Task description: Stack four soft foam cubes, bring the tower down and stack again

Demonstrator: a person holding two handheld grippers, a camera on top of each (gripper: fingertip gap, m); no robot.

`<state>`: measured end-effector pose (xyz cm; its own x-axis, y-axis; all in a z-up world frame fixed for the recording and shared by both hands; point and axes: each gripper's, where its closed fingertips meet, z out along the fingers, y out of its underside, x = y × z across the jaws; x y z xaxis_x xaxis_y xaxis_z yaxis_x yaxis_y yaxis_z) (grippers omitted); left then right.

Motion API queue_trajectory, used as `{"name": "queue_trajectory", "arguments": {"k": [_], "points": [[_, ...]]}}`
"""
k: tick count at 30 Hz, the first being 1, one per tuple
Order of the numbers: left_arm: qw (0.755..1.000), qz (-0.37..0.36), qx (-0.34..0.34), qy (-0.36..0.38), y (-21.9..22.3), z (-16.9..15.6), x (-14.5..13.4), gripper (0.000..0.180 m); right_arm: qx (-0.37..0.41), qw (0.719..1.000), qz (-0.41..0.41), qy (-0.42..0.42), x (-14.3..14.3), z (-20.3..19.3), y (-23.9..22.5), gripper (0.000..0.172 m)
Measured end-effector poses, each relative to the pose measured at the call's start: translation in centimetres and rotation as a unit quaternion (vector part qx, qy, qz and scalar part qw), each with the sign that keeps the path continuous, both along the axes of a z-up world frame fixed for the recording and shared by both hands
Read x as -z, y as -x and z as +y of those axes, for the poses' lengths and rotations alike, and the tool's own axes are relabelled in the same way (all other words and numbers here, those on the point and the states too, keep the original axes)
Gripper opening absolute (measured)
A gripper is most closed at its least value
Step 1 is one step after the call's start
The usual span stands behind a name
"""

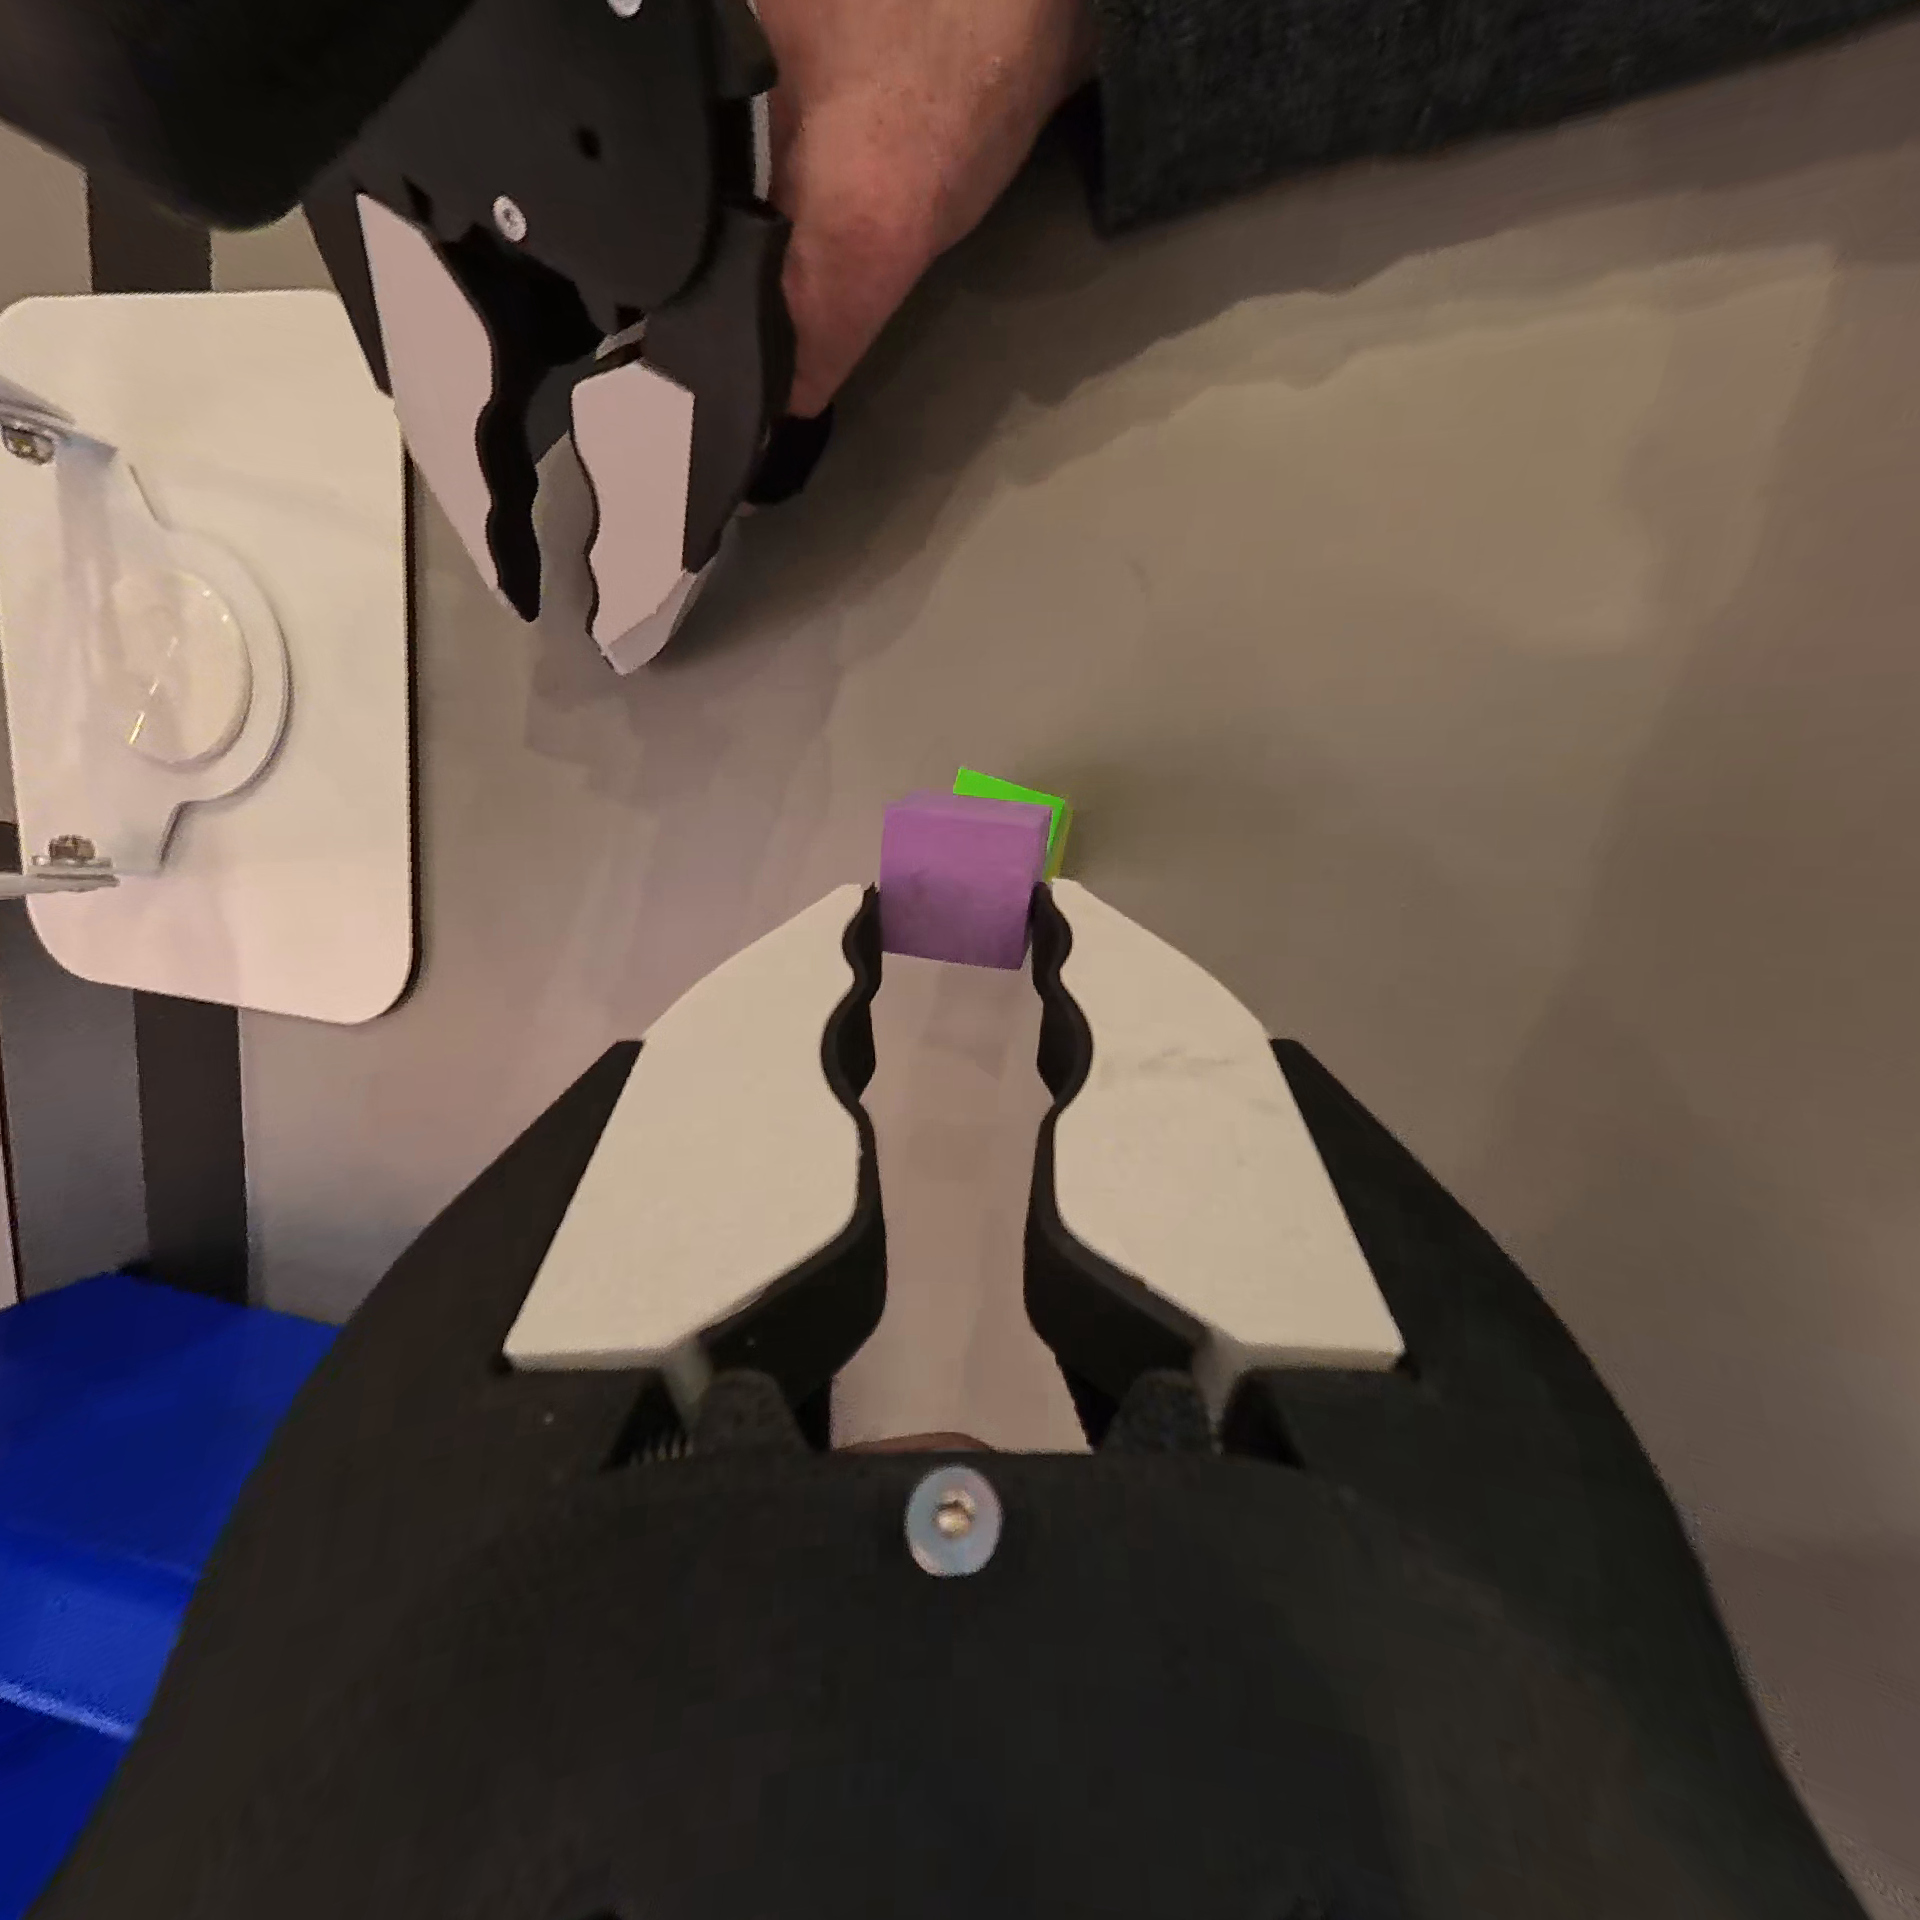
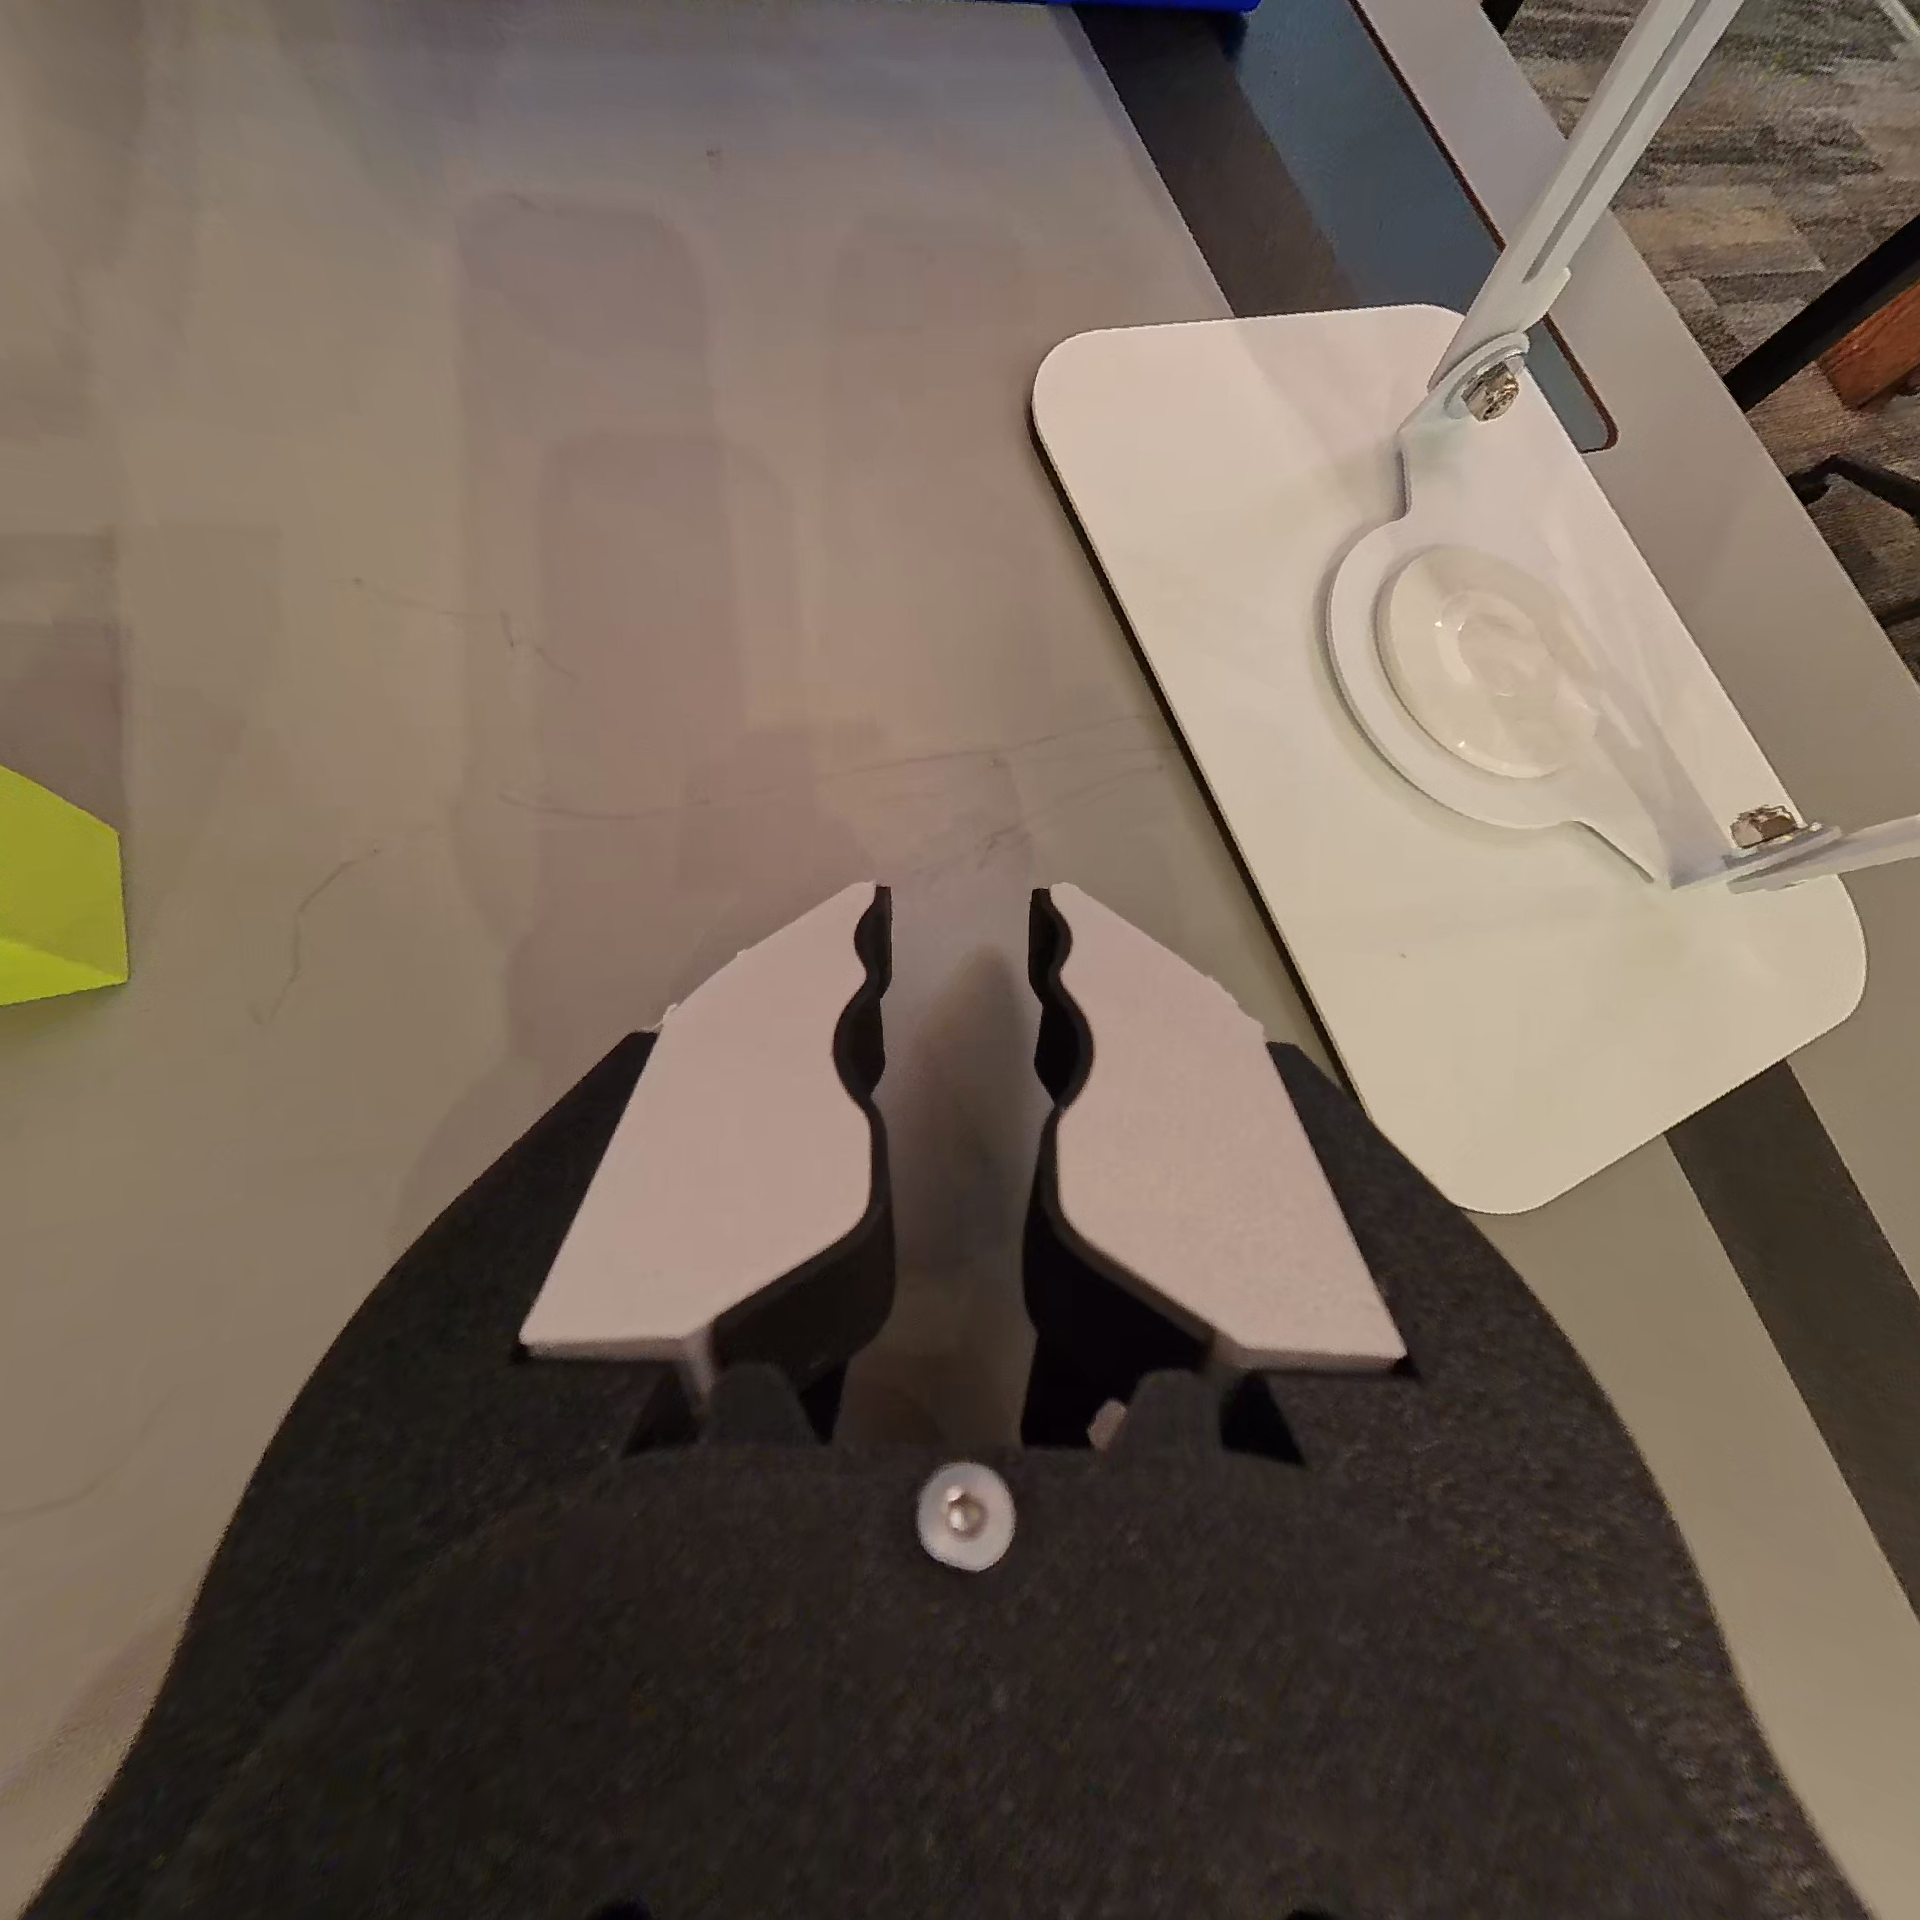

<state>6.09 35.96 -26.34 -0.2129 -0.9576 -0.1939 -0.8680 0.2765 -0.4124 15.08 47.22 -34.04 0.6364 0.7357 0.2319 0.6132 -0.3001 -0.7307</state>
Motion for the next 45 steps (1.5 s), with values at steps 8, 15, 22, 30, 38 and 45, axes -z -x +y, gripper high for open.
{"name": "queue_trajectory", "arguments": {"k": [8,15,22,30,38,45], "points": [[0.998,0.032,0.044,-0.013,-0.5,-0.2,0.9,0.027,0.001,1.000,0.002,0.004,0.0,0.0,0.0,0.025],[0.997,0.050,0.049,-0.015,-0.4,0.2,2.3,0.027,0.001,1.000,0.003,0.006,0.1,0.0,0.0,0.025],[0.998,0.044,0.053,-0.004,-0.6,0.1,2.6,0.027,0.001,1.000,0.004,0.007,0.1,0.1,0.0,0.025],[0.997,0.049,0.061,-0.009,-0.6,-0.3,2.8,0.028,0.002,1.000,0.004,0.009,0.1,0.1,0.0,0.025],[0.998,0.039,0.055,-0.003,-0.7,-0.2,2.7,0.027,0.002,1.000,0.005,0.009,0.1,0.1,-0.1,0.025],[0.998,0.043,0.052,0.001,-0.7,-0.3,3.0,0.032,0.002,1.000,0.005,0.009,0.1,0.1,-0.1,0.025]]}}
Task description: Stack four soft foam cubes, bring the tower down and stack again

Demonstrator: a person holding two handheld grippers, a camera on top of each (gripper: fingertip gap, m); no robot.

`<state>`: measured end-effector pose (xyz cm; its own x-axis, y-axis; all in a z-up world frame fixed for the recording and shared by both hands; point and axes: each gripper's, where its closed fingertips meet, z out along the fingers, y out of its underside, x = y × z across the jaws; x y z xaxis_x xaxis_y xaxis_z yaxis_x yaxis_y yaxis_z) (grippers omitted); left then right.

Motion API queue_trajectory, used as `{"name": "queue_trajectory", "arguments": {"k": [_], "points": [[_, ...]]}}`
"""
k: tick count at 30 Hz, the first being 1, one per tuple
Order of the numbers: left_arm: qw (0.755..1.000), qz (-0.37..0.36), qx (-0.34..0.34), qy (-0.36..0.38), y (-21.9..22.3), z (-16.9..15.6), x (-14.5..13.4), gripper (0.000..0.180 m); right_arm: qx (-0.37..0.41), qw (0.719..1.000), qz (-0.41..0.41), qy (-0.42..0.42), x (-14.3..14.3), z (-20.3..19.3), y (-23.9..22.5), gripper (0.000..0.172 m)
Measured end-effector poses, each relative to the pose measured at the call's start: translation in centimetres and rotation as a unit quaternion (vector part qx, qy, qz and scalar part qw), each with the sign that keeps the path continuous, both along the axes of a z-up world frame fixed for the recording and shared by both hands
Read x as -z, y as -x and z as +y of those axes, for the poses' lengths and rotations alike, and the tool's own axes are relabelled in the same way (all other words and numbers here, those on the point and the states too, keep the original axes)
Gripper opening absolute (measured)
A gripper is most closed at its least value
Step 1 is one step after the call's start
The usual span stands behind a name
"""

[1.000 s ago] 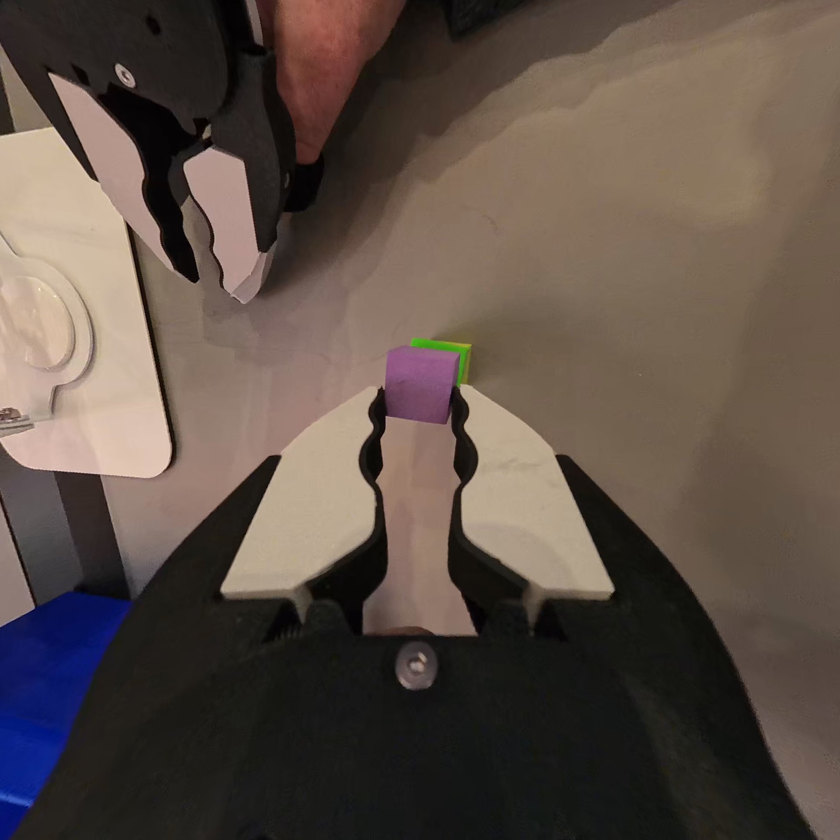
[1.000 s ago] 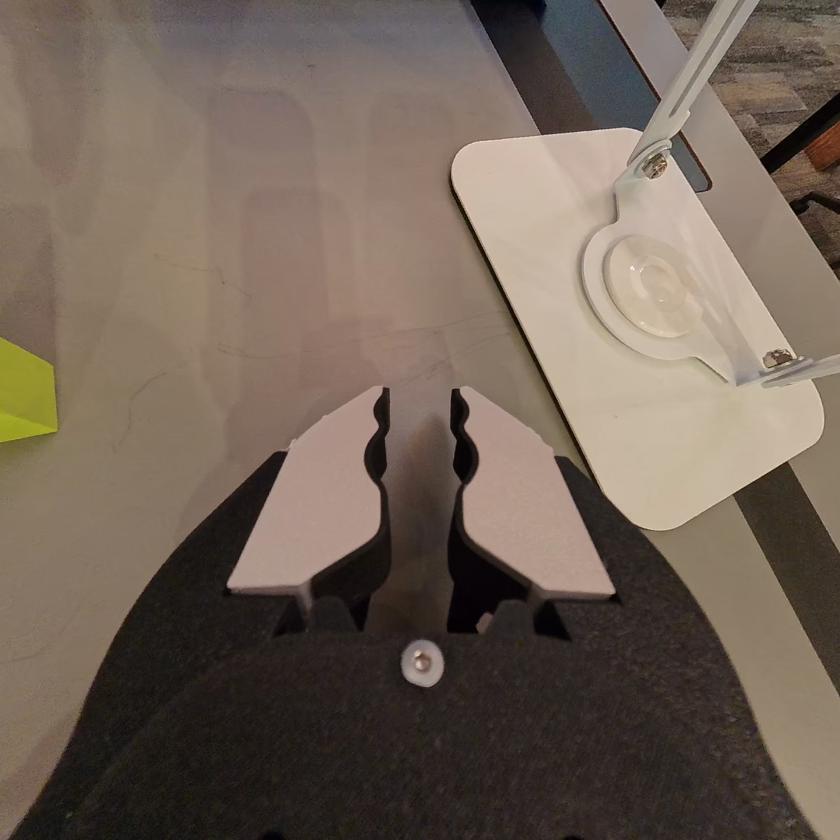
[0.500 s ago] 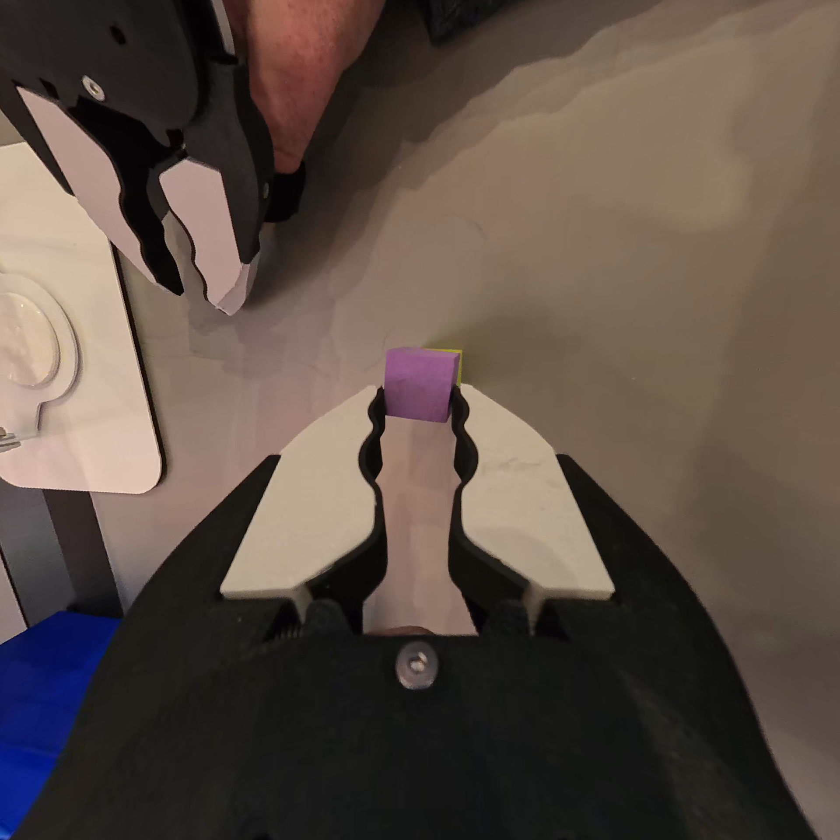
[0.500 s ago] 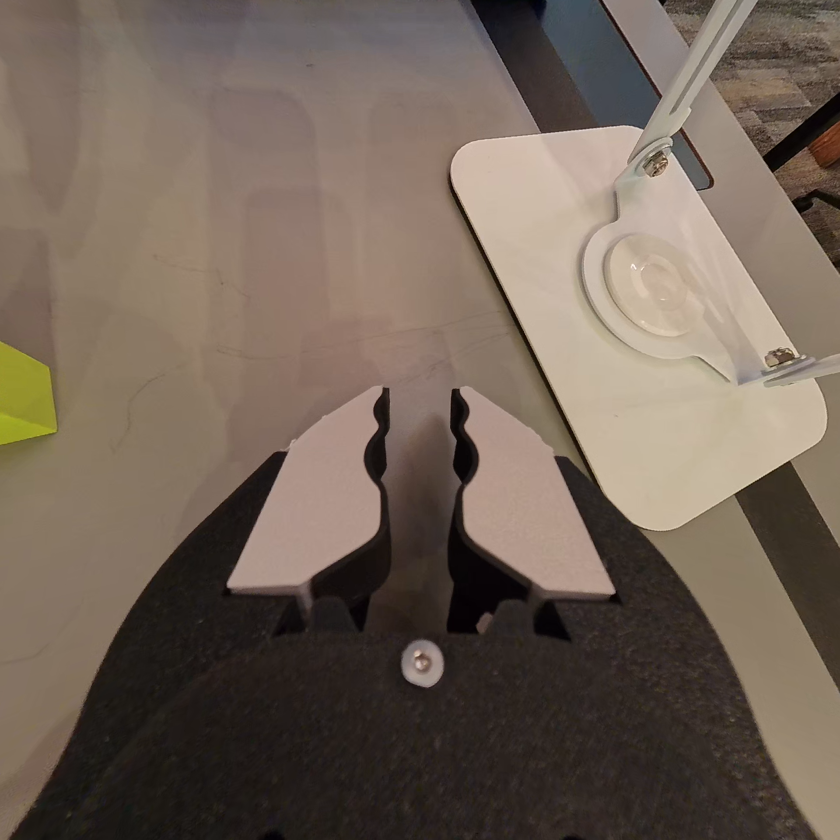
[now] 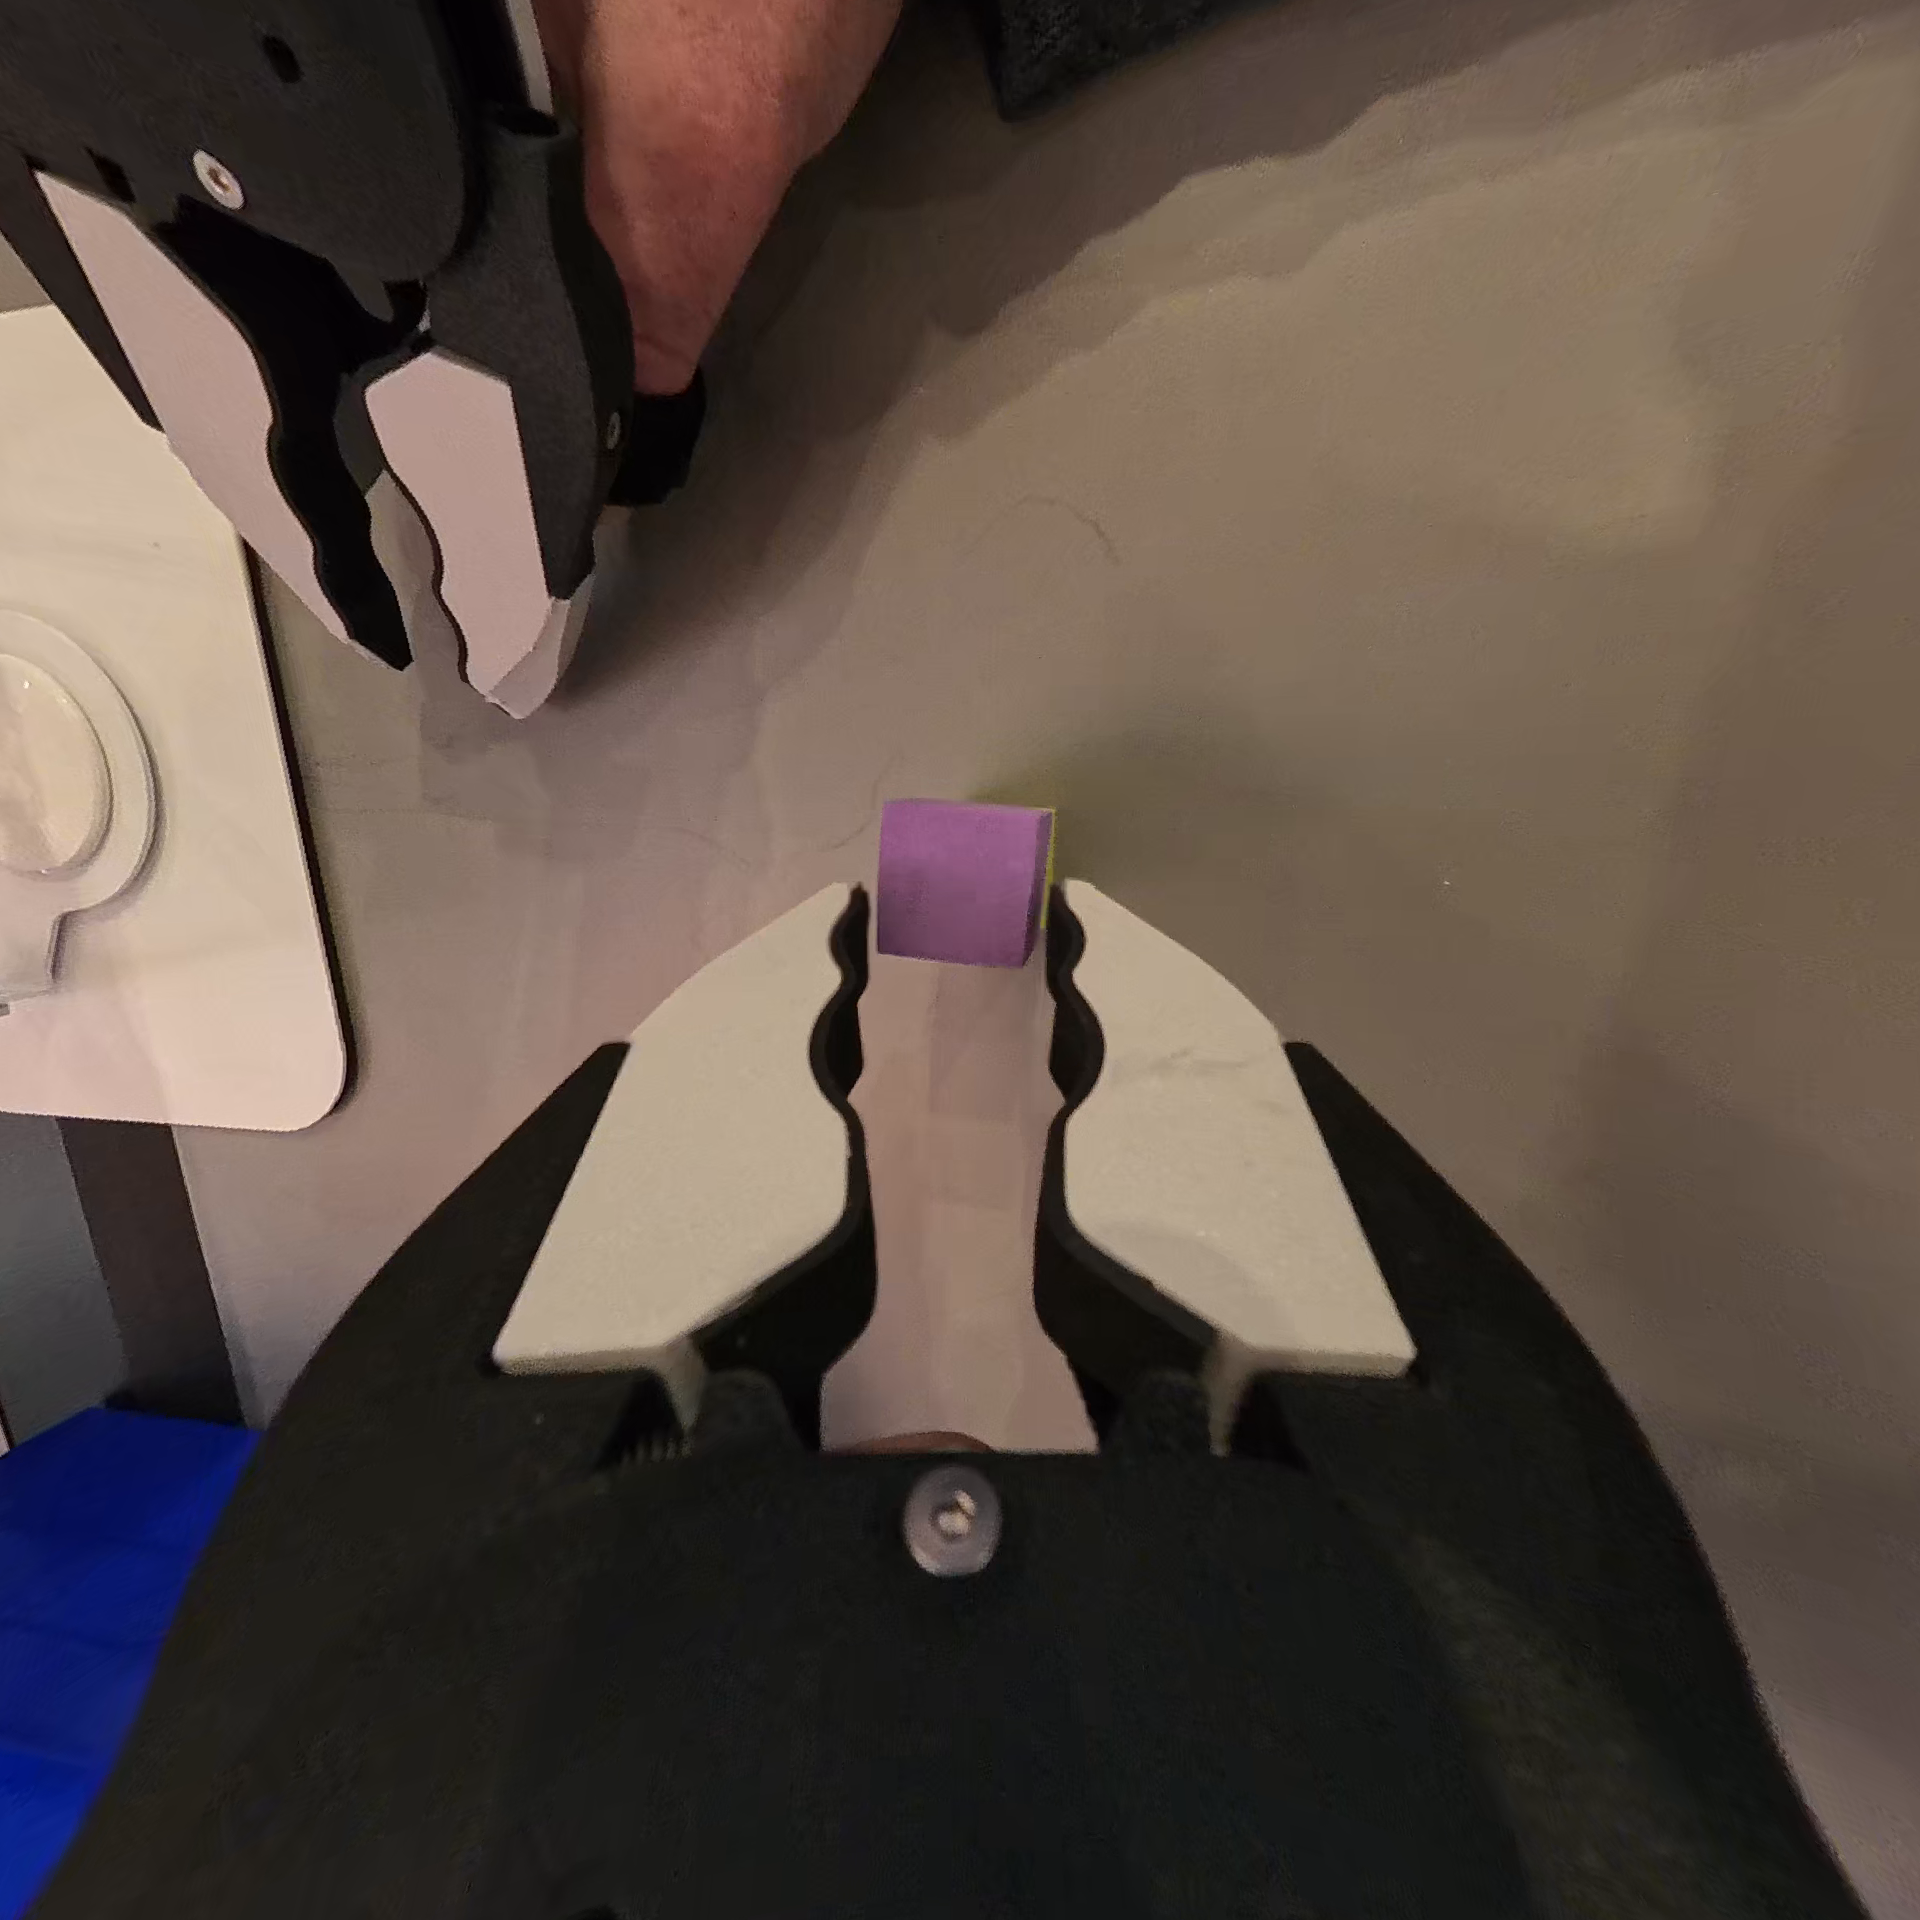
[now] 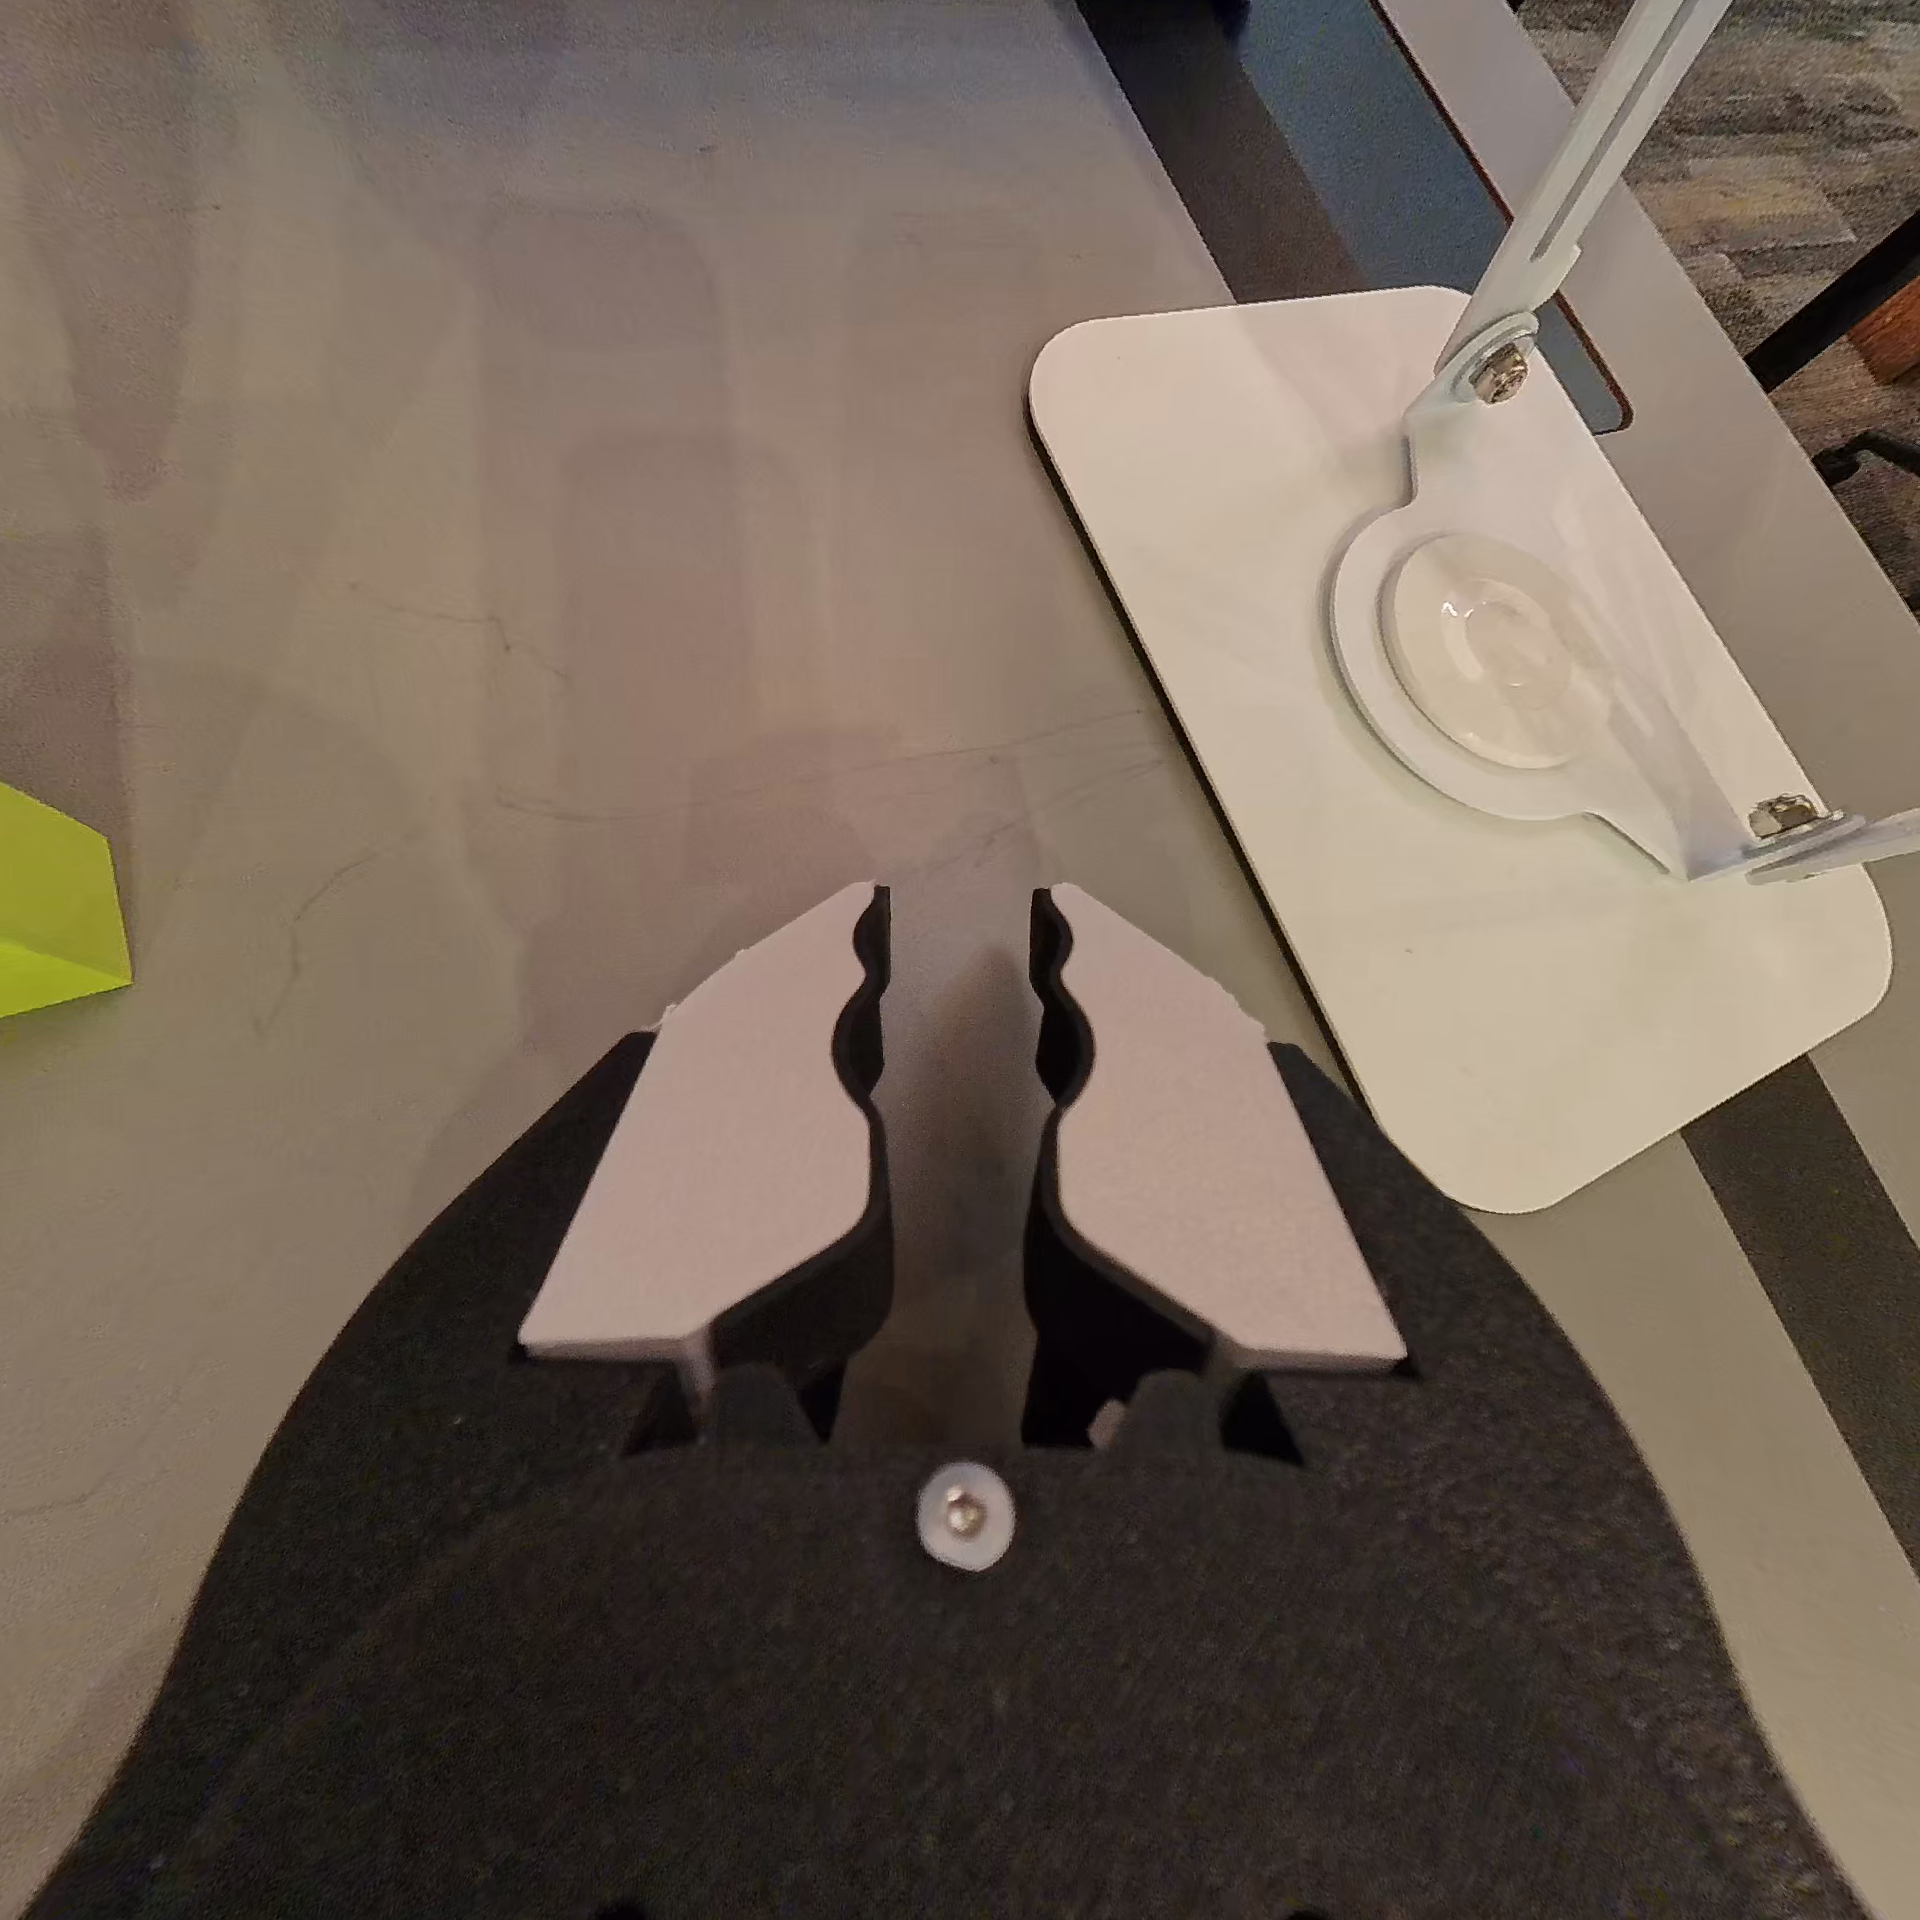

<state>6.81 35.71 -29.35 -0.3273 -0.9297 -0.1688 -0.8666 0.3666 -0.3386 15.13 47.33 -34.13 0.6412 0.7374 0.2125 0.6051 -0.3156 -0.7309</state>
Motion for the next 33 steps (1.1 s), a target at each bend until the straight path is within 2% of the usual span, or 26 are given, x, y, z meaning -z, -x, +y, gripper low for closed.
{"name": "queue_trajectory", "arguments": {"k": [4,8,13,16,23,25,28,30,33], "points": [[1.000,0.004,-0.004,-0.005,0.1,0.1,0.6,0.049,0.000,1.000,0.000,0.000,0.0,0.0,0.0,0.025],[1.000,-0.014,-0.018,-0.007,0.3,0.5,-0.4,0.062,0.000,1.000,0.000,0.000,0.0,0.0,0.0,0.025],[0.998,-0.036,-0.037,-0.020,2.0,1.2,-2.4,0.070,0.000,1.000,0.000,0.001,0.0,0.0,0.0,0.025],[0.996,-0.054,-0.061,-0.035,4.0,2.2,-4.0,0.067,0.000,1.000,0.000,0.000,0.0,0.0,0.0,0.025],[0.971,-0.111,-0.186,-0.102,11.7,10.1,-10.1,0.051,0.000,1.000,0.000,0.000,0.0,0.0,0.0,0.025],[0.964,-0.120,-0.213,-0.109,14.0,12.5,-11.1,0.046,0.000,1.000,0.000,0.000,0.0,0.0,0.0,0.025],[0.960,-0.087,-0.242,-0.112,17.0,15.9,-10.0,0.048,0.001,1.000,0.000,0.001,0.0,0.0,0.0,0.025],[0.960,-0.060,-0.244,-0.121,18.3,17.8,-8.4,0.048,0.001,1.000,0.000,0.000,0.0,0.0,0.0,0.025],[0.967,-0.046,-0.236,-0.087,18.5,19.4,-5.5,0.046,0.001,1.000,0.001,0.001,0.0,0.0,0.0,0.025]]}}
